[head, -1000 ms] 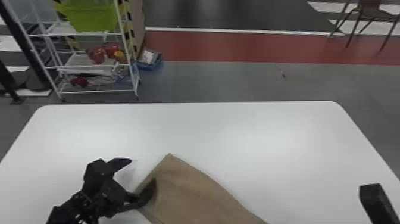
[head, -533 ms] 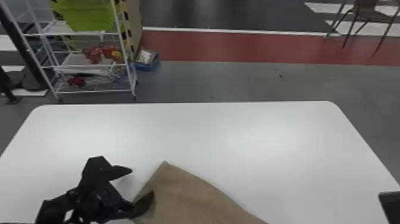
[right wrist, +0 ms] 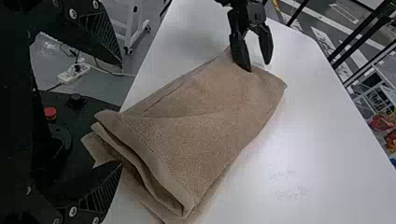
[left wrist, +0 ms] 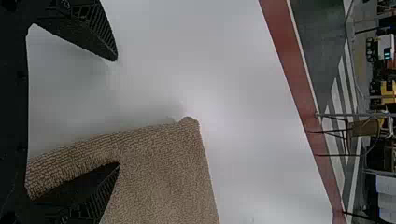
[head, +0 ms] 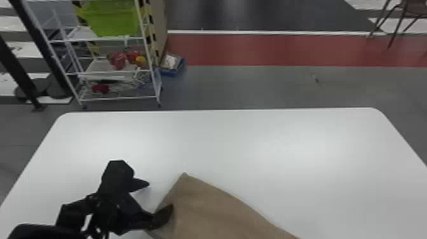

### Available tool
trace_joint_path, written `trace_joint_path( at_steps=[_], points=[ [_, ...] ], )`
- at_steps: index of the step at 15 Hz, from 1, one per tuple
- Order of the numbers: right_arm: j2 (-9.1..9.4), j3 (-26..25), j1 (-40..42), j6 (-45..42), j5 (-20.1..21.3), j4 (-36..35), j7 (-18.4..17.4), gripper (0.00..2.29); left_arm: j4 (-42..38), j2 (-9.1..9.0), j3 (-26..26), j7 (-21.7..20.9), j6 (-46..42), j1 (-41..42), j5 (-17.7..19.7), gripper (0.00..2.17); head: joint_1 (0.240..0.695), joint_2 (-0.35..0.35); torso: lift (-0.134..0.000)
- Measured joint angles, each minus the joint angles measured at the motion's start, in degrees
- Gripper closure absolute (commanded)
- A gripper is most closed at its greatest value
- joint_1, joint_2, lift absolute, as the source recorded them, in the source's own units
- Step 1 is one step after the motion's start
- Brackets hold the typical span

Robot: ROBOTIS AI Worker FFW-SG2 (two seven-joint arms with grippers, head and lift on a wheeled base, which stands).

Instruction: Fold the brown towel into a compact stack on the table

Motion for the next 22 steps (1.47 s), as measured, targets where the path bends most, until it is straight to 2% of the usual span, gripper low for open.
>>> trace_joint_path(
  at_steps=[3, 10, 14, 18, 22],
  points=[
    [0.37, -0.1, 0.3, 0.0, -0.4, 2.6, 0.0, 0.18, -0.1, 0.0, 0.0, 0.0, 0.4, -0.1, 0.0, 0.07, 0.695, 0.019, -0.119],
    [3.82, -2.5, -1.8, 0.0, -2.2, 9.0, 0.0, 0.18, -0.1, 0.0, -0.8, 0.0, 0.4, 0.2, 0.0, 0.07, 0.695, -0.006, -0.119],
    [5.94, -5.6, -4.7, 0.0, -4.7, 11.2, -0.4, 0.18, -0.1, 0.0, -0.9, 0.0, 0.4, 0.5, 0.0, 0.08, 0.695, -0.018, -0.119],
    [6.43, -10.3, -5.6, 0.0, -8.3, 11.3, 0.0, 0.17, -0.1, 0.0, -1.1, 0.0, 0.4, 0.6, 0.0, 0.08, 0.695, -0.044, -0.119],
    [6.62, -14.4, -5.6, 0.0, -9.0, 11.6, 0.0, 0.18, -0.1, 0.0, -1.2, 0.0, 0.4, 0.5, -0.1, 0.08, 0.695, -0.102, -0.119]
  ],
)
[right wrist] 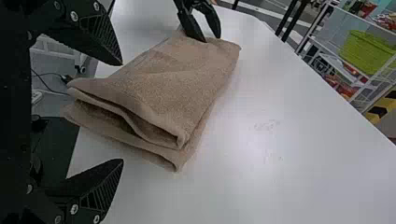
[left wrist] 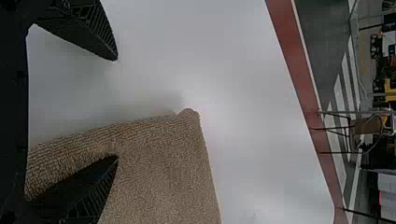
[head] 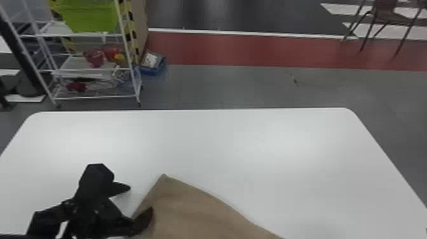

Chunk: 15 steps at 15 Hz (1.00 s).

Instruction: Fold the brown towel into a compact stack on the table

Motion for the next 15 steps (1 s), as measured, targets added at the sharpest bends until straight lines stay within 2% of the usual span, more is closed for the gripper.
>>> trace_joint_path(
  at_steps=[3, 6, 11, 15],
  points=[
    [0.08, -0.7, -1.4, 0.0, 0.8, 1.7, 0.0, 0.22, 0.1, 0.0, -0.2, 0.0, 0.0, -0.1, 0.0, 0.08, 0.695, -0.127, -0.119],
    [0.06, -0.1, -3.9, 0.0, 1.4, 4.1, -1.8, 0.29, 0.2, 0.0, -0.2, 0.0, 0.0, -0.1, 0.0, 0.08, 0.695, -0.132, -0.119],
    [-0.01, 4.1, -7.8, 0.0, 5.4, 6.4, -2.1, 0.31, 0.3, 0.0, -0.2, 0.0, 0.0, 0.0, 0.0, 0.08, 0.695, -0.106, -0.119],
    [-0.27, 6.6, -8.7, 0.0, 8.2, 7.1, -2.0, 0.79, 0.1, 0.0, -0.1, -0.1, 0.0, 0.2, 0.0, 0.08, 0.695, -0.089, -0.119]
  ],
)
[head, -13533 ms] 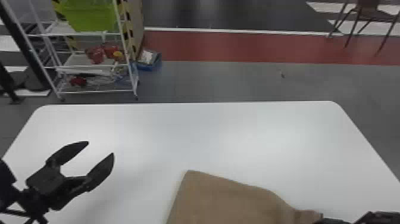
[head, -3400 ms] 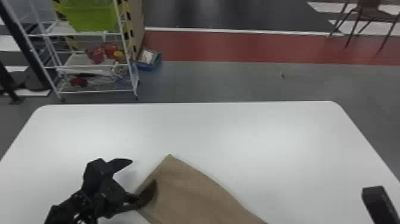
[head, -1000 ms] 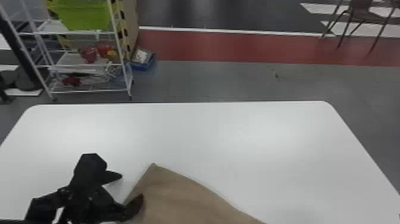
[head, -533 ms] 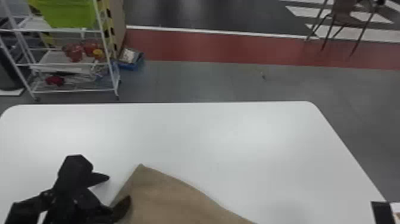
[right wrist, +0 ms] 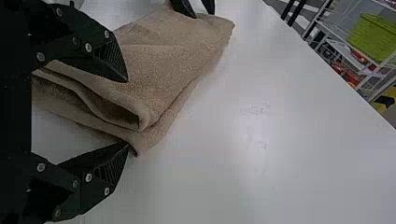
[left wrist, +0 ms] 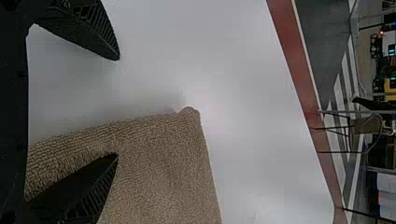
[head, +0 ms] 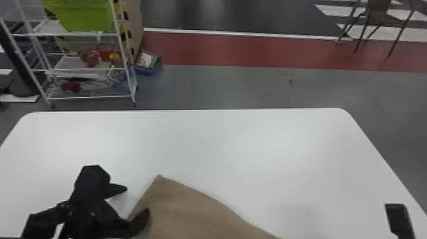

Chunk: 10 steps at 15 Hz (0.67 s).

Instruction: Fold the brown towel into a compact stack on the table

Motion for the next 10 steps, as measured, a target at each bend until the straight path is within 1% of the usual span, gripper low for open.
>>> trace_joint_path(
  at_steps=[2, 3, 5, 10],
  points=[
    [-0.12, -0.3, 0.0, 0.0, 0.3, 0.0, 0.1, 1.36, 0.0, 0.0, 0.0, 0.1, 0.0, 0.0, 0.0, 0.08, 0.695, -0.092, -0.119],
    [-0.19, -0.5, 0.0, 0.0, 0.5, 0.0, 0.0, 1.42, 0.0, 0.0, 0.0, 0.1, 0.0, 0.0, 0.0, 0.08, 0.695, -0.1, -0.119],
    [-0.25, -1.3, -0.1, 0.0, 1.1, 0.0, 0.0, 1.42, 0.1, 0.0, 0.0, 0.1, 0.0, -0.1, 0.0, 0.08, 0.695, -0.113, -0.119],
    [-0.54, -6.2, -1.2, 0.0, 1.2, 0.8, 0.0, 1.42, 0.9, 0.0, 0.2, -0.1, 0.0, -0.7, 0.0, 0.08, 0.695, -0.175, -0.119]
  ],
)
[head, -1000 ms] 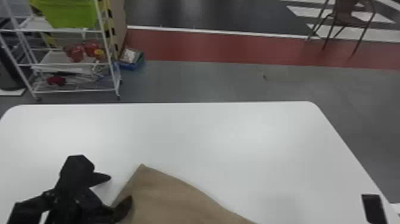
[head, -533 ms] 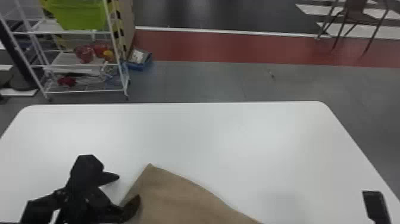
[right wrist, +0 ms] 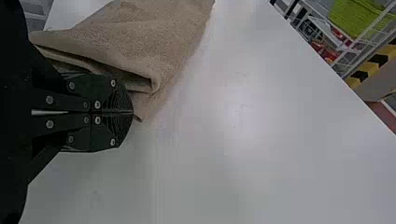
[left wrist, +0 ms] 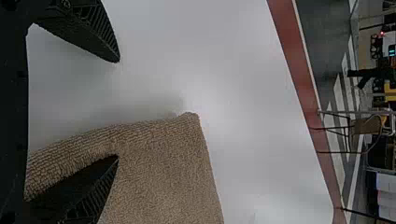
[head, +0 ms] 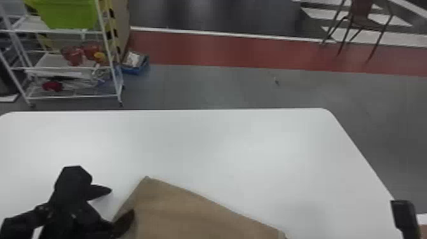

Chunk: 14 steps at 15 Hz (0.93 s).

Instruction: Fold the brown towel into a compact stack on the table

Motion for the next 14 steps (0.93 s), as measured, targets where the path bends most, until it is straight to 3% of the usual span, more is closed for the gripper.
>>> trace_joint_path(
  at_steps=[3, 4, 6, 8, 14],
  points=[
    [-1.0, -1.5, -1.6, 0.0, 0.6, 3.1, -0.7, 1.42, 0.1, 0.0, 0.2, -1.4, 0.0, -0.3, -0.4, 0.08, 0.695, -0.207, -0.119],
    [-1.3, -1.6, -2.1, 0.0, 0.9, 4.1, -1.2, 1.31, 0.1, 0.0, 0.2, -2.2, 0.0, -0.4, -1.1, 0.08, 0.695, -0.218, -0.119],
    [-1.75, -1.6, -3.2, 0.0, 1.0, 5.6, 0.1, 0.22, 0.1, 0.0, 0.0, -3.7, 0.3, -0.5, -2.2, 0.08, 0.695, -0.226, -0.119],
    [-1.89, -1.6, -3.2, 0.0, 0.8, 5.8, 2.0, 0.17, 0.0, 0.0, 0.0, -4.1, 0.3, -0.6, -2.7, 0.08, 0.695, -0.216, -0.119],
    [-1.25, -0.2, -0.1, 0.0, -0.4, 1.4, 2.0, 0.17, -0.3, 0.0, 0.0, -4.1, 0.4, -0.7, -2.9, 0.08, 0.695, -0.191, -0.119]
  ],
)
